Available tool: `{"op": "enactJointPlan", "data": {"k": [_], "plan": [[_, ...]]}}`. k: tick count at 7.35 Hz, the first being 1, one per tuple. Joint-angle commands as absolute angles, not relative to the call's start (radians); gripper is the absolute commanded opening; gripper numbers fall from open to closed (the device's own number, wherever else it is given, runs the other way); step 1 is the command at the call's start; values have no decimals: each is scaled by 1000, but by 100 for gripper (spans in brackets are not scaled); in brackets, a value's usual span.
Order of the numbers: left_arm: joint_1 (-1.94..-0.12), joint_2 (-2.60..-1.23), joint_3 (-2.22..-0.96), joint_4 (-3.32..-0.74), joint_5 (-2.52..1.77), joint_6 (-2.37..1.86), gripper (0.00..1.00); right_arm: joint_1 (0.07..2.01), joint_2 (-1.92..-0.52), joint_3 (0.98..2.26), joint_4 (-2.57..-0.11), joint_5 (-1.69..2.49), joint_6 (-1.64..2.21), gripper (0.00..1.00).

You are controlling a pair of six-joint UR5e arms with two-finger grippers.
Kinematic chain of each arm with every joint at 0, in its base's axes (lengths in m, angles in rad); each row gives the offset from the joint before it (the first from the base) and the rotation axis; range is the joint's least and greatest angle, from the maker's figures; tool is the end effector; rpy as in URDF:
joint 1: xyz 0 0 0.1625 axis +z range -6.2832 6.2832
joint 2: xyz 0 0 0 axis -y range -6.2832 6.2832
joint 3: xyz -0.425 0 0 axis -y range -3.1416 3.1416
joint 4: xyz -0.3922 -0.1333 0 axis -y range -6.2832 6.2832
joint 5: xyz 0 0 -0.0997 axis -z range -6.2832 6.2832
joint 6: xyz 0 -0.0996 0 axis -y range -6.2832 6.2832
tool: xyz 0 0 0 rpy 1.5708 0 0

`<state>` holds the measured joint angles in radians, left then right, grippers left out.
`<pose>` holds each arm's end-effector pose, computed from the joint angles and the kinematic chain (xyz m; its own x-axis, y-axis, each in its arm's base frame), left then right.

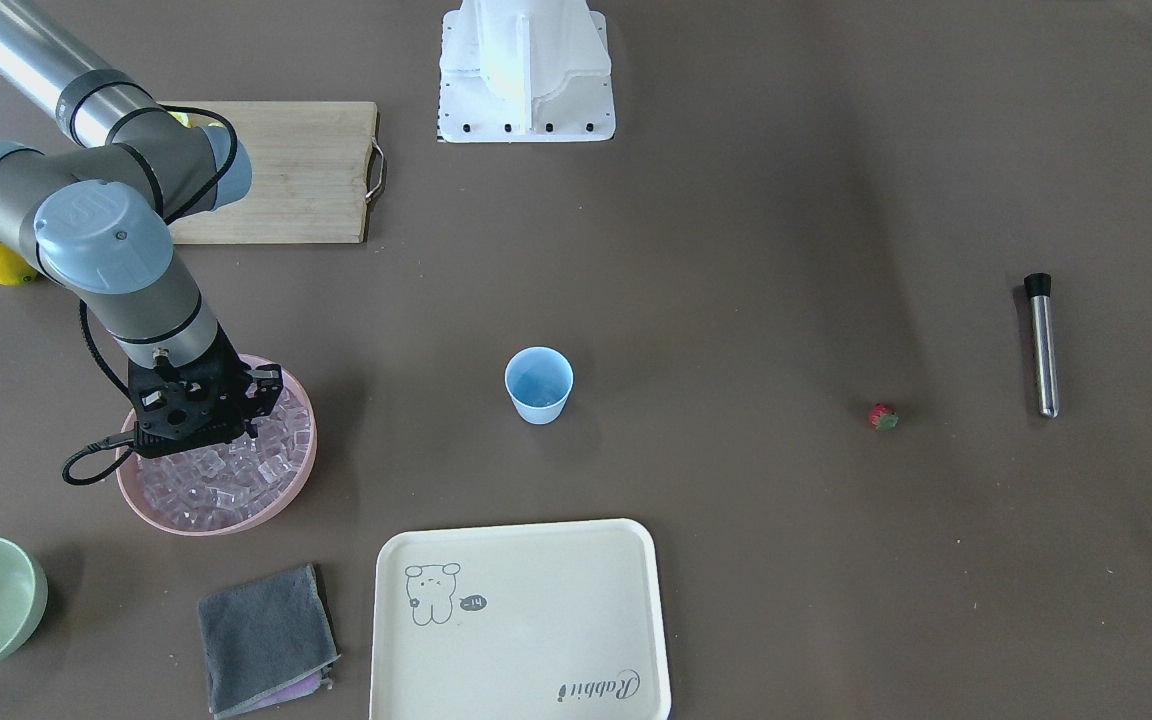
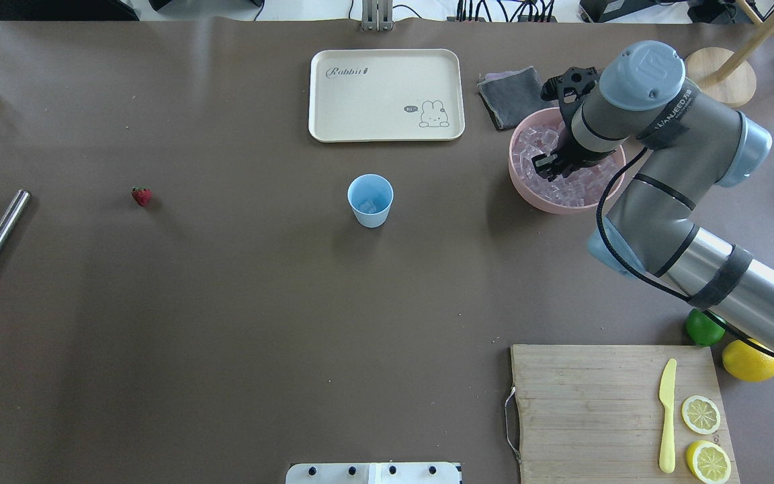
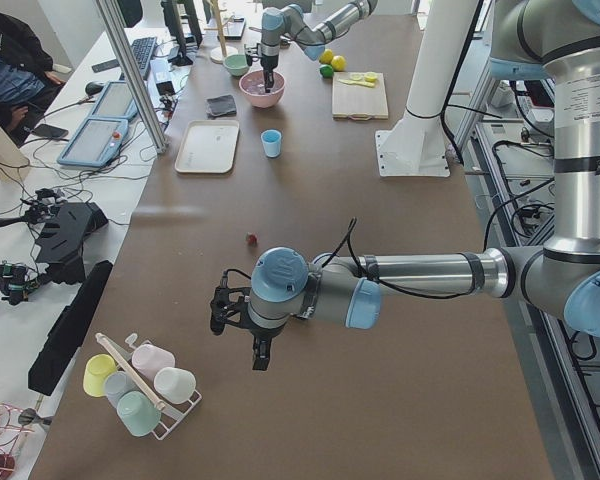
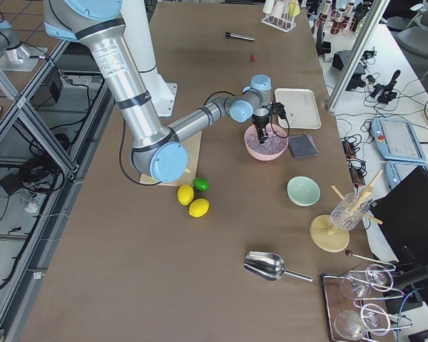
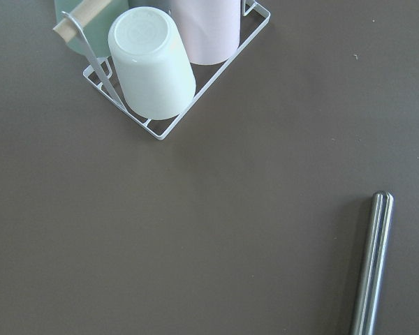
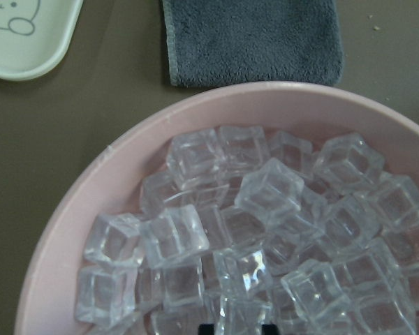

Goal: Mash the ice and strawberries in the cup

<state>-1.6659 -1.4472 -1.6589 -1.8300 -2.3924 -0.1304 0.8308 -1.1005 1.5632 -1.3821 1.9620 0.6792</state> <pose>-0.1030 -0.4440 0.6422 0.6755 -0.0300 -0.7368 0.1820 0.9751 0.1271 -0.3872 -0.5654 0.3791 0.7467 -0.2489 0.6168 0.0863 0.9557 0.2813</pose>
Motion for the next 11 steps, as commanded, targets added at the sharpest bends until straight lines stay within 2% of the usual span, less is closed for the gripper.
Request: {"op": "enactJointPlan", "data": {"k": [1, 3, 4, 7, 9, 11], "plan": [[-1666, -1447, -1658, -1830, -2393, -130, 98, 831, -1100, 1559, -1382, 1960, 675, 51], [-1667, -1443, -1661, -1830, -2393, -129, 98, 830, -1104, 1554, -1382, 1960, 673, 50], [-1670, -1442, -1664, -1830, -2393, -129, 98, 825, -1104, 1552, -1382, 1959, 676, 45], [-1672, -1442, -1664, -1830, -2393, -129, 98, 821, -1103, 1533, -1367, 1948, 676, 42], [-1672, -1440, -1666, -1830, -2395, -129, 98, 821, -1095, 1516, -1325, 1950, 676, 11], [-1672, -1440, -1661, -1830, -2393, -129, 98, 839, -1077, 1526, -1334, 1966, 678, 0]]}}
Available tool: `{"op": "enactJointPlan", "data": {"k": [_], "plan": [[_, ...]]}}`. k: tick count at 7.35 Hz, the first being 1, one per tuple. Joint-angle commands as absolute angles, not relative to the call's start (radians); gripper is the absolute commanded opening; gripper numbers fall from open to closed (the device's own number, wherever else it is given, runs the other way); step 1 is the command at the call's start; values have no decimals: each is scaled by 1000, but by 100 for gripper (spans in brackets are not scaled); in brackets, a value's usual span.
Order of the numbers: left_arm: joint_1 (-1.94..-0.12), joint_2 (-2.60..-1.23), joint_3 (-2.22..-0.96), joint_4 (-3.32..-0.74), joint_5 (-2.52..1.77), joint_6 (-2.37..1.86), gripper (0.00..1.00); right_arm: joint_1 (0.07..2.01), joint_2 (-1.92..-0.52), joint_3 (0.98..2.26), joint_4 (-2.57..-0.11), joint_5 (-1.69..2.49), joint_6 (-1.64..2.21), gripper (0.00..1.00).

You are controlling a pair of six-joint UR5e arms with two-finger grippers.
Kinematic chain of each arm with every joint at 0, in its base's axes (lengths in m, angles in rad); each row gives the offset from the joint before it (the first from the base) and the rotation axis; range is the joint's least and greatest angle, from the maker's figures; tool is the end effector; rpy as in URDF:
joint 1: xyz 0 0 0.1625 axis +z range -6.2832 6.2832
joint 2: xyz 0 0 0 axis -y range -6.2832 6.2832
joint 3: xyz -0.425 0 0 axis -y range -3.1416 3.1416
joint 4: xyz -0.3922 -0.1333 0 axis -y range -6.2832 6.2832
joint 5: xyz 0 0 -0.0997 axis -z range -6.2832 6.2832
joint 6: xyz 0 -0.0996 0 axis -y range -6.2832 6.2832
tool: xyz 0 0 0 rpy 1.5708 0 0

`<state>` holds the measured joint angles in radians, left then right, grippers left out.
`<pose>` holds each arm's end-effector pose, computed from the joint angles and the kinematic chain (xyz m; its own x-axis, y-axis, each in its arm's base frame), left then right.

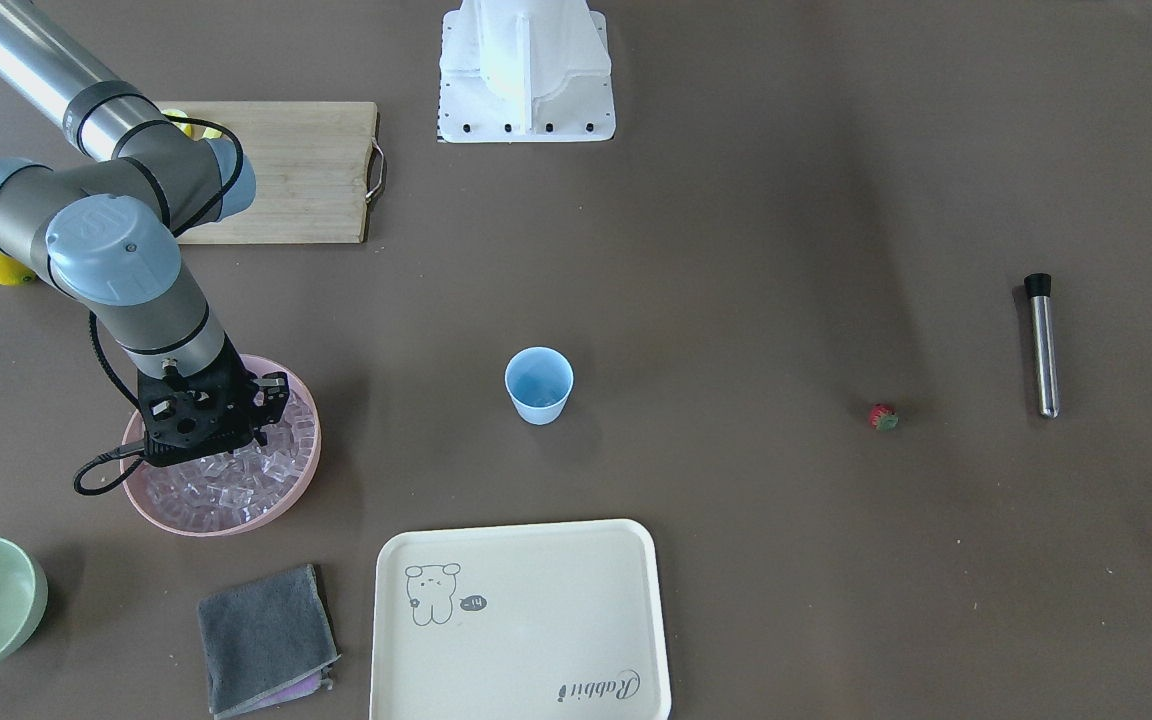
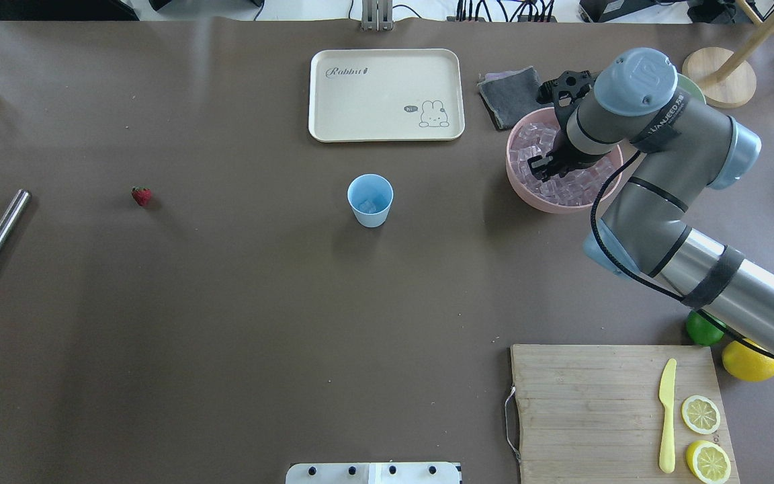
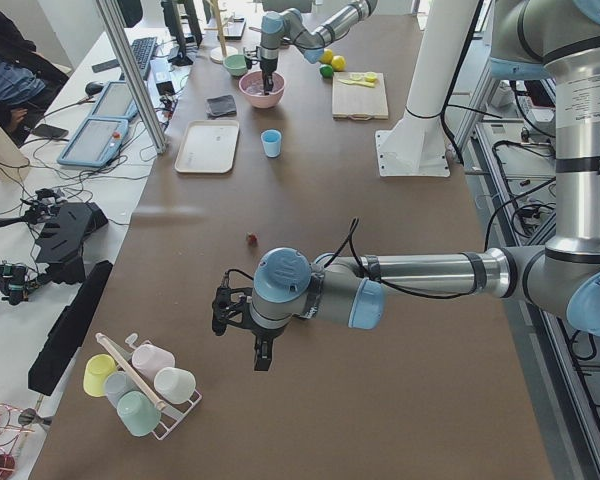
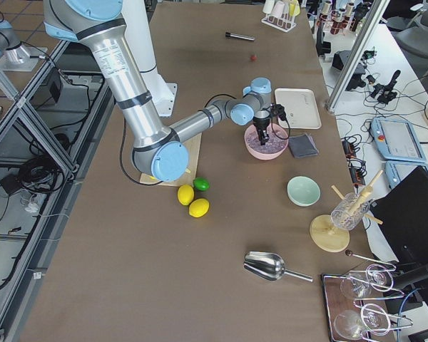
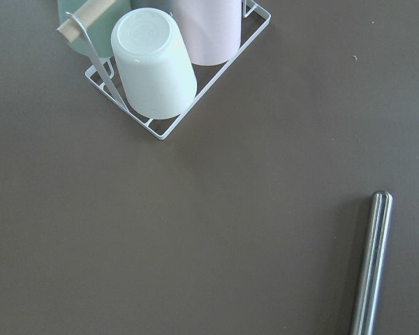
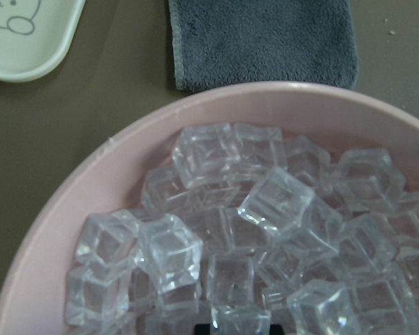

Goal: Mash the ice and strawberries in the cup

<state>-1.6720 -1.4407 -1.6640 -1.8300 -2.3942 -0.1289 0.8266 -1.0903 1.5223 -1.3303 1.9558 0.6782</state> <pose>-0.1053 -0.4406 0.6424 0.6742 -0.0333 -0.7378 0.1868 0.9742 0.1267 -0.3956 -0.5712 0.3853 0.7400 -0.2618 0.6196 0.0843 0.9500 0.3008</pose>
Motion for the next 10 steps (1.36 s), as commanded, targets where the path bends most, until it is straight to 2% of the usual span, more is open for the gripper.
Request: {"op": "enactJointPlan", "data": {"k": [1, 3, 7, 10], "plan": [[-1672, -1440, -1663, -1830, -2395, -129, 98, 868, -1065, 1555, -1353, 2014, 680, 0], [-1672, -1440, -1663, -1830, -2395, -129, 98, 856, -1008, 1594, -1364, 2025, 710, 0], [-1672, -1443, -1666, -1830, -2395, -129, 98, 677, -673, 1487, -1523, 1898, 1010, 0], [-1671, -1448, -1666, -1830, -2395, -129, 98, 580, -661, 1470, -1485, 1761, 1032, 0]]}}
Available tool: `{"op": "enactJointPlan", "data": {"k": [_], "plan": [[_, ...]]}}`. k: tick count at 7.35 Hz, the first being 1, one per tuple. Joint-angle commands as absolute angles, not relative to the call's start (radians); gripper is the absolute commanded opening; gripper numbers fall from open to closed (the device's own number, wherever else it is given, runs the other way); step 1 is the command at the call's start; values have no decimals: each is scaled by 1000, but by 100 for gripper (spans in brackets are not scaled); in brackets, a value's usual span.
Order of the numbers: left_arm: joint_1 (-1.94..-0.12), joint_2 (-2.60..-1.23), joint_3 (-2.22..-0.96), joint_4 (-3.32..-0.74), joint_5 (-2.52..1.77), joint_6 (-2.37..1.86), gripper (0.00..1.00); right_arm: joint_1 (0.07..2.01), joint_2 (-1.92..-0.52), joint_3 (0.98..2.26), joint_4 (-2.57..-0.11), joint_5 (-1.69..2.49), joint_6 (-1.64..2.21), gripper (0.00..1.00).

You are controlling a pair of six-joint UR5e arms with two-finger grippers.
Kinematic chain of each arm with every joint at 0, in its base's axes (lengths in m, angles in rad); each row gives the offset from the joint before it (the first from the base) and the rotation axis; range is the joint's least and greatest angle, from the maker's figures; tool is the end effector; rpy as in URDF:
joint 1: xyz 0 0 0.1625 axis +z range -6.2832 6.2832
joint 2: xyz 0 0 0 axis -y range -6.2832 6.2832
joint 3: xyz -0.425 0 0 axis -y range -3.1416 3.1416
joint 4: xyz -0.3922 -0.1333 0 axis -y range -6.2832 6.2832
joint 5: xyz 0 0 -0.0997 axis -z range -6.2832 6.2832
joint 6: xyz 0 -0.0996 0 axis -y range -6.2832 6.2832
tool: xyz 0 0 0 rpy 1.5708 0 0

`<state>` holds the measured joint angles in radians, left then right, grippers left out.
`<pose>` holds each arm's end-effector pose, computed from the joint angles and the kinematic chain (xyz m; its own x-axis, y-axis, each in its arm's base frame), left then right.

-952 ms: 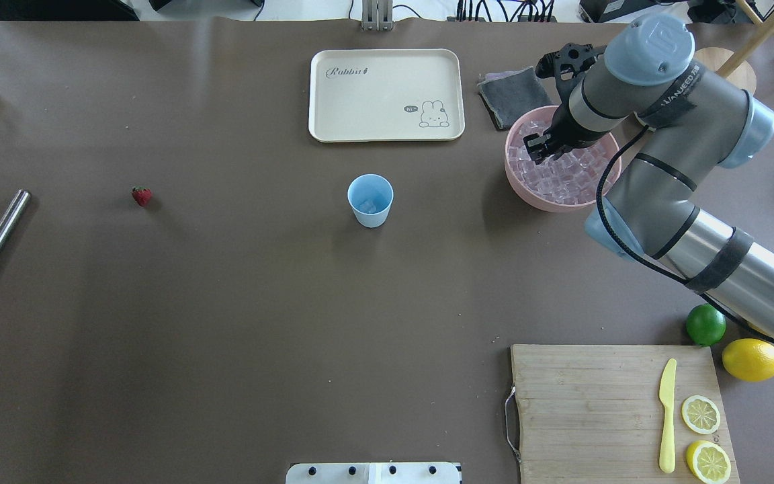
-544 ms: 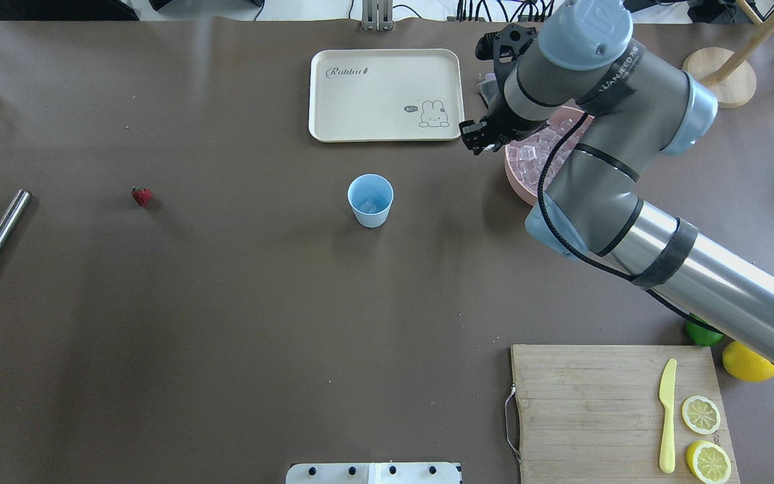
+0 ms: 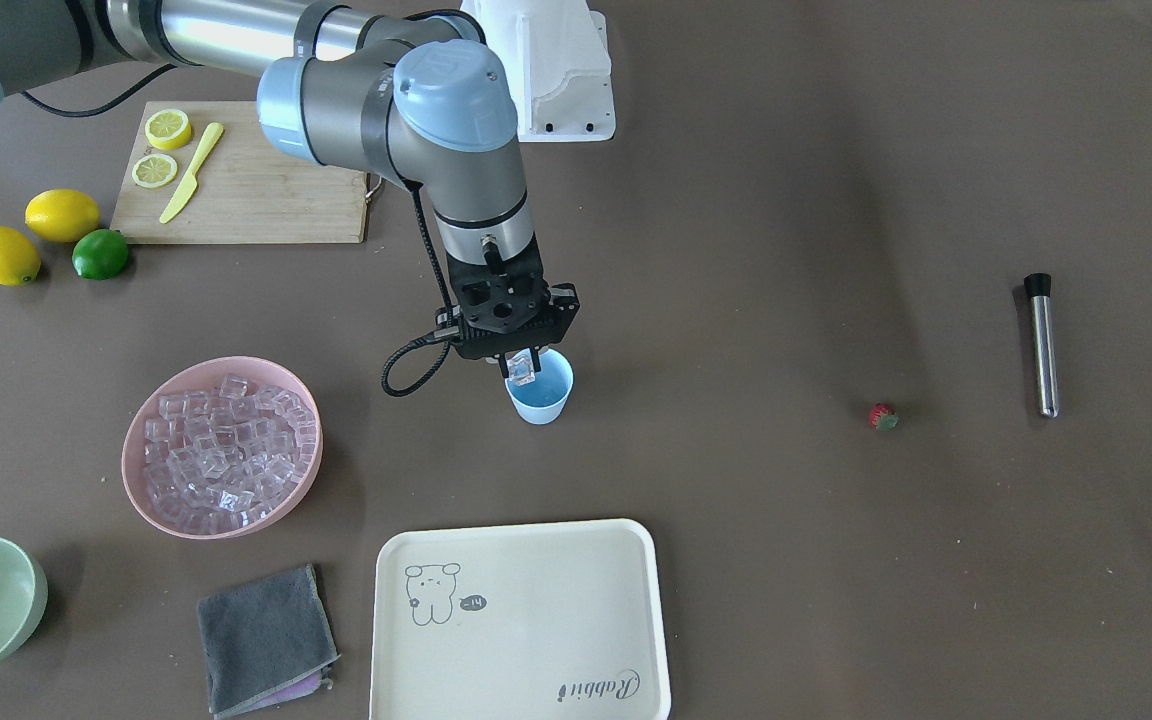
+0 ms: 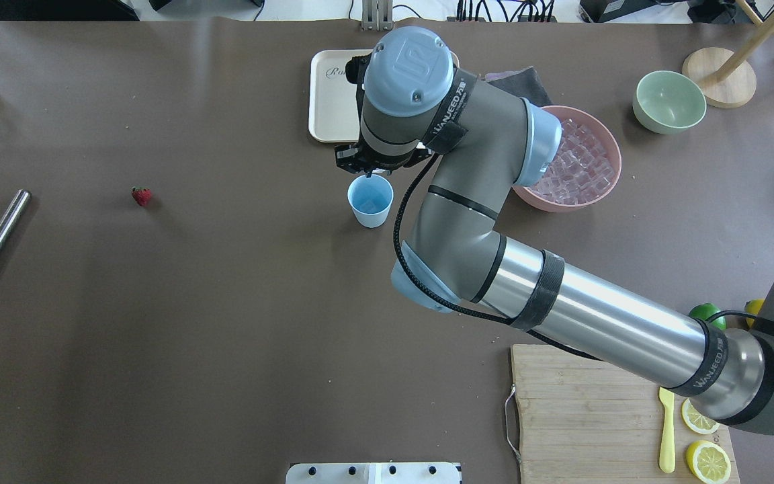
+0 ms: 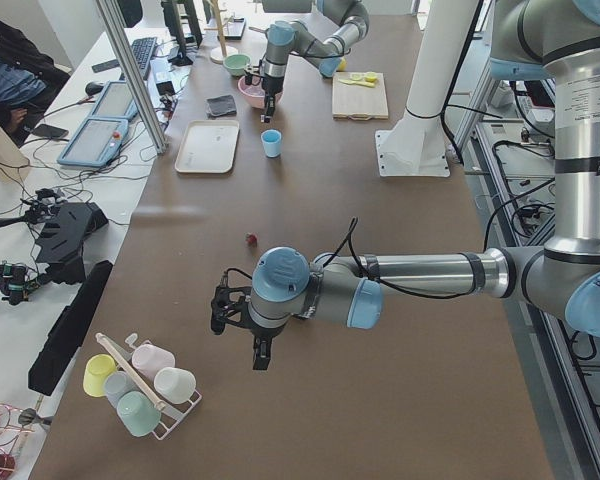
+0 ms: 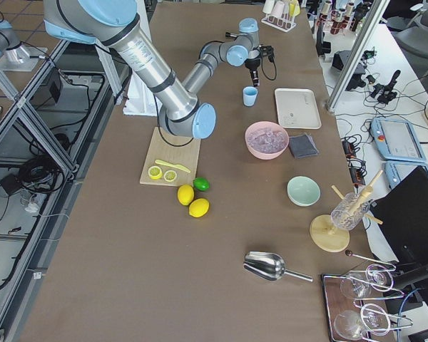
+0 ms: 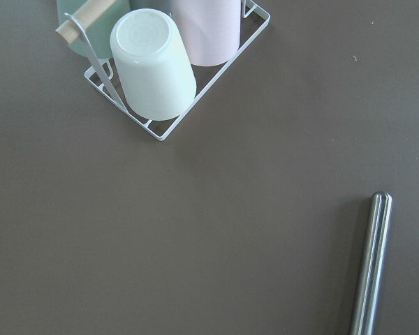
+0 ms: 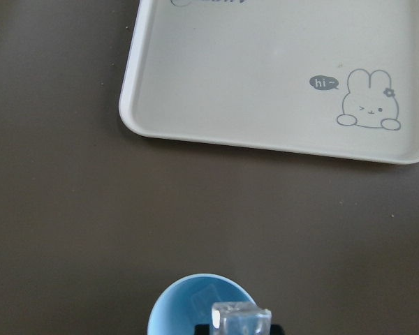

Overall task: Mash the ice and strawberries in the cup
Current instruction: 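Carry the ice cube with the right gripper over the light-blue cup, then open the right gripper to drop the cube into the cup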

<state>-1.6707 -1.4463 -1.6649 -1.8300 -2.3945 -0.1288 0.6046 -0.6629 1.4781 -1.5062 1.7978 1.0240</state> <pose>-0.1050 -0.4434 0.6394 0.6745 -0.0275 -0.7378 0.1853 0.9736 0.1332 -0.5476 -0.5131 0.1236 0.6617 -0.1586 0.7328 -0.0786 0.9573 0.2782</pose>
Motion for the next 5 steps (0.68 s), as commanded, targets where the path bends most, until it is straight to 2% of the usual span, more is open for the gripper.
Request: {"op": "enactJointPlan", "data": {"k": [1, 2, 3, 5], "plan": [[-1671, -1450, -1661, -1830, -2395, -129, 98, 580, -675, 1468, -1476, 1761, 1029, 2], [-1671, -1450, -1658, -1830, -2395, -127, 98, 578, -675, 1468, -1476, 1759, 1029, 20], [-1671, -1448, -1660, -1830, -2395, -127, 98, 574, -678, 1468, -1476, 1759, 1031, 65], [-1672, -1443, -1660, -1830, -2395, -127, 98, 563, -675, 1470, -1476, 1756, 1032, 92]]}}
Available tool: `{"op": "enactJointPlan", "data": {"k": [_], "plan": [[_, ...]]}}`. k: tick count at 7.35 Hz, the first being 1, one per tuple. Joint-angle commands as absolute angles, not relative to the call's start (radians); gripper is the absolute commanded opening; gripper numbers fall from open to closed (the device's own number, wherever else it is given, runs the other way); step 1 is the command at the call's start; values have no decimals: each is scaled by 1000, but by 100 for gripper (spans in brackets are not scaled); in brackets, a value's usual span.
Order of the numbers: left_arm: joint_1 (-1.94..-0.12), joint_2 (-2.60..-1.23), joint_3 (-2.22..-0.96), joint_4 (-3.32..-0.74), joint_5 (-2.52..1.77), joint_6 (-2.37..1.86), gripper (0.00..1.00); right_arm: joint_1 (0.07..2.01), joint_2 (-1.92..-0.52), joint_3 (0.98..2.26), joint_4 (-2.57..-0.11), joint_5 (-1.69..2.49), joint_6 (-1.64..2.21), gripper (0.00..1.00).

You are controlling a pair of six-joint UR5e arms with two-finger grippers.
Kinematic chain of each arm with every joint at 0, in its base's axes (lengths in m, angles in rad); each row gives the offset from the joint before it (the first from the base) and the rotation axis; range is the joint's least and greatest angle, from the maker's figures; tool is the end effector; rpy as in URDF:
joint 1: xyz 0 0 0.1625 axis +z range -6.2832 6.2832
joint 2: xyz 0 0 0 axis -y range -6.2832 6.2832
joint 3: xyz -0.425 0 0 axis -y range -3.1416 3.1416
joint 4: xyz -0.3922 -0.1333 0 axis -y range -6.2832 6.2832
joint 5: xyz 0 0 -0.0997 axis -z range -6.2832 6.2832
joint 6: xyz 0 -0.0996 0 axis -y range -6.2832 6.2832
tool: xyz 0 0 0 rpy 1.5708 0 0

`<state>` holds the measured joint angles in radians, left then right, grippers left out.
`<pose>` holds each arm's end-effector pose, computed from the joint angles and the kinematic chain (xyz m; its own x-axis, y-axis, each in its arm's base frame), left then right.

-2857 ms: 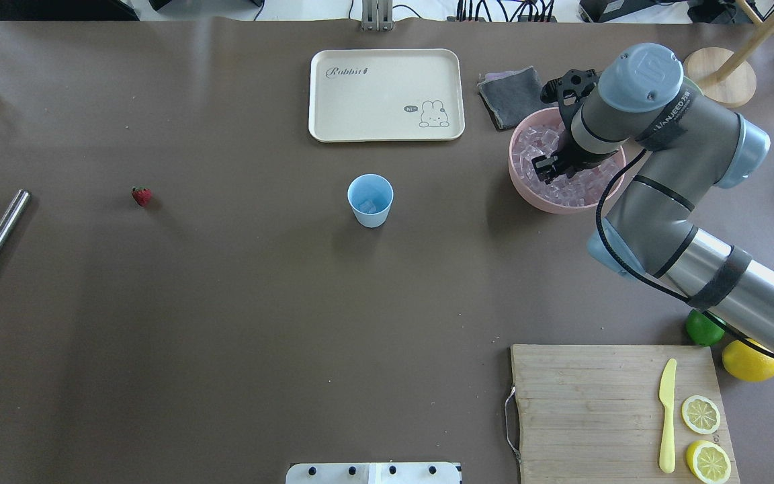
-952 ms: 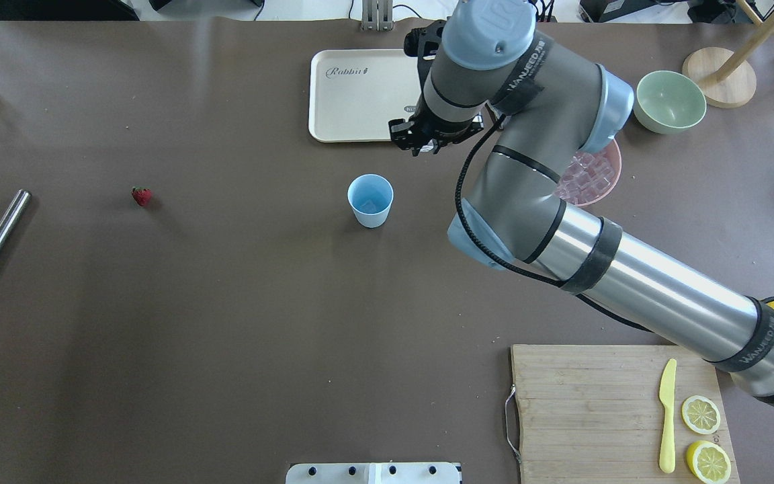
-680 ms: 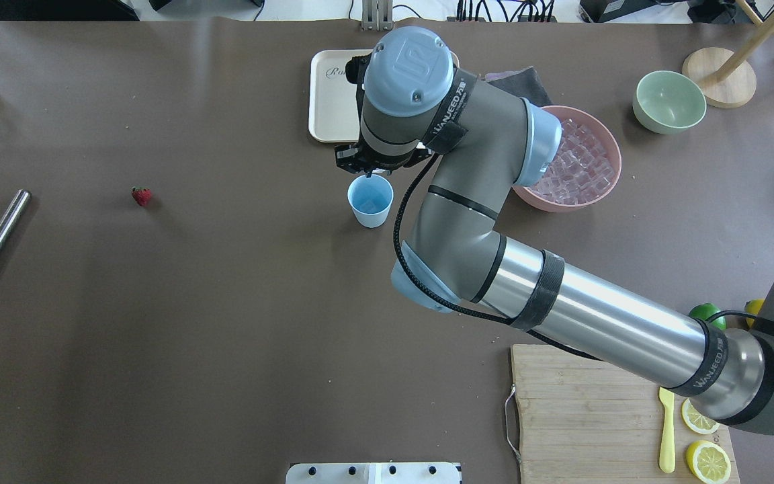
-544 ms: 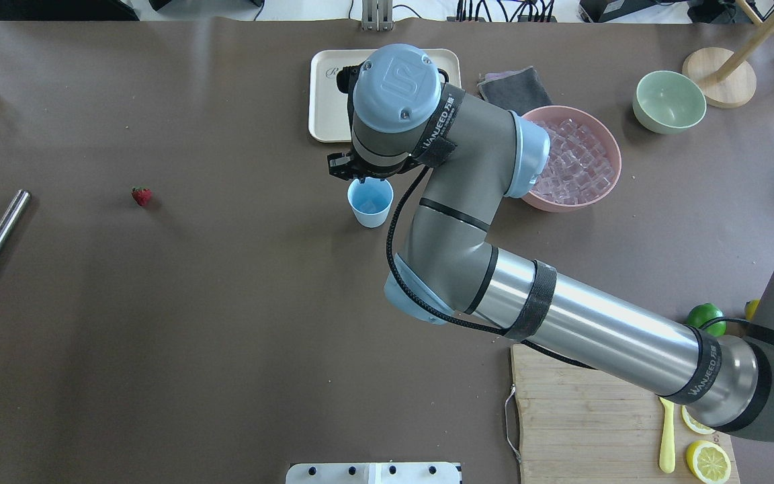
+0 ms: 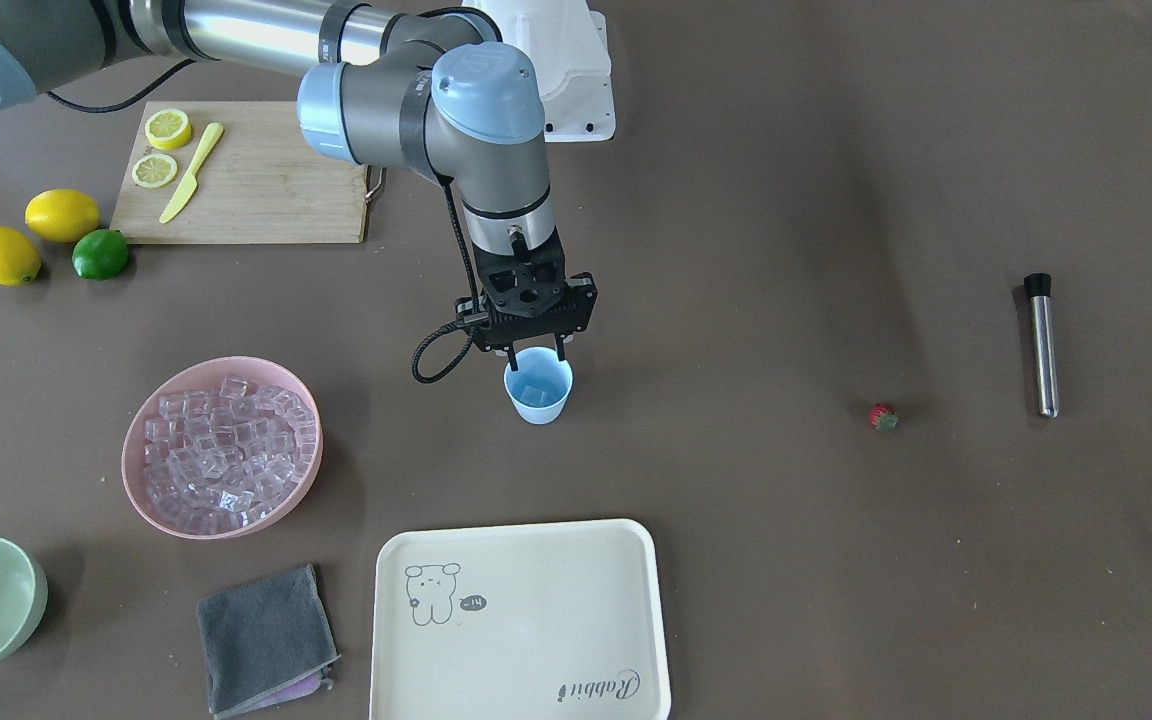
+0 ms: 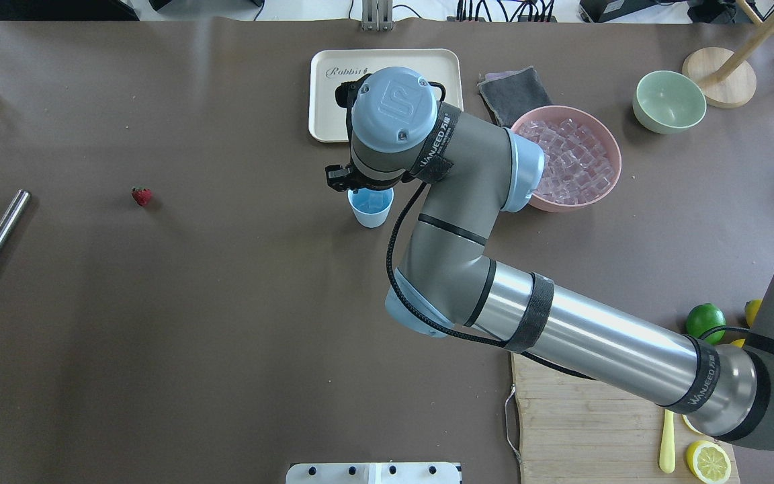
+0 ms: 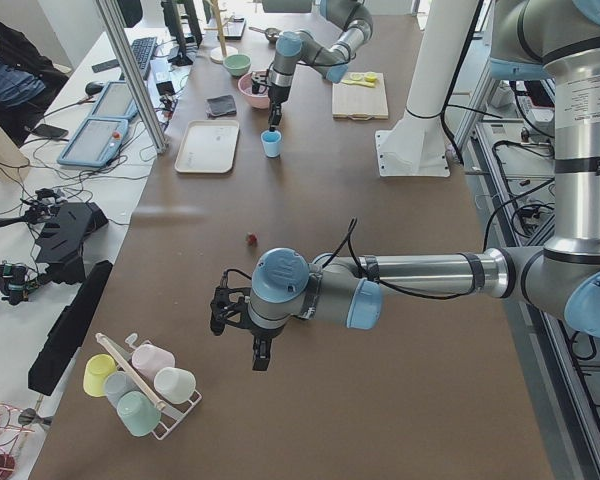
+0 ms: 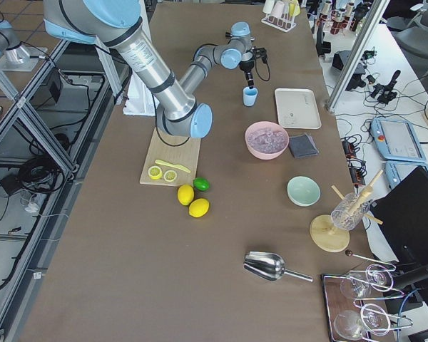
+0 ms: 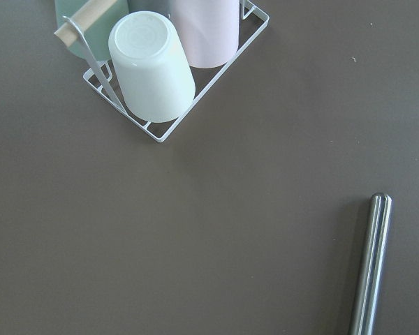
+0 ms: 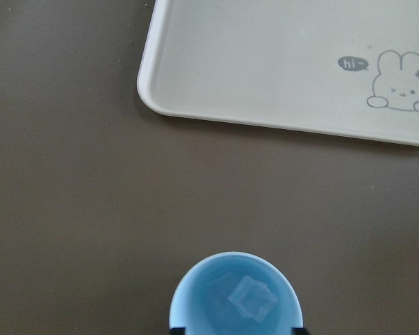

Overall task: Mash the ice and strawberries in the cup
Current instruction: 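Open the right gripper to drop the cube into the cup, then move the right gripper back over the pink ice bowl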

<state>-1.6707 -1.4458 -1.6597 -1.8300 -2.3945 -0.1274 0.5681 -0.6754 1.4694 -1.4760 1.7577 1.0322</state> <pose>-0.1049 -0.4429 0.6423 0.6743 -0.0303 -0.7378 0.1844 0.9744 0.1286 -0.5666 -0.4978 0.1328 0.6649 -0.1735 0.7265 -0.0769 0.9516 0.2977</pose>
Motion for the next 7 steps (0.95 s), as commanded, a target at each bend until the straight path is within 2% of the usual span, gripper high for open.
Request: {"op": "enactJointPlan", "data": {"k": [1, 3, 5, 7], "plan": [[-1672, -1442, -1661, -1830, -2395, -127, 98, 569, -683, 1482, -1482, 1758, 1025, 99], [-1672, -1440, -1657, -1830, -2407, -127, 98, 647, -730, 1499, -1497, 1835, 912, 100], [-1672, -1428, -1660, -1832, -2407, -126, 98, 734, -869, 1608, -1490, 1894, 861, 99], [-1672, -1419, -1657, -1832, -2407, -123, 98, 787, -1018, 1658, -1483, 1896, 714, 94]]}}
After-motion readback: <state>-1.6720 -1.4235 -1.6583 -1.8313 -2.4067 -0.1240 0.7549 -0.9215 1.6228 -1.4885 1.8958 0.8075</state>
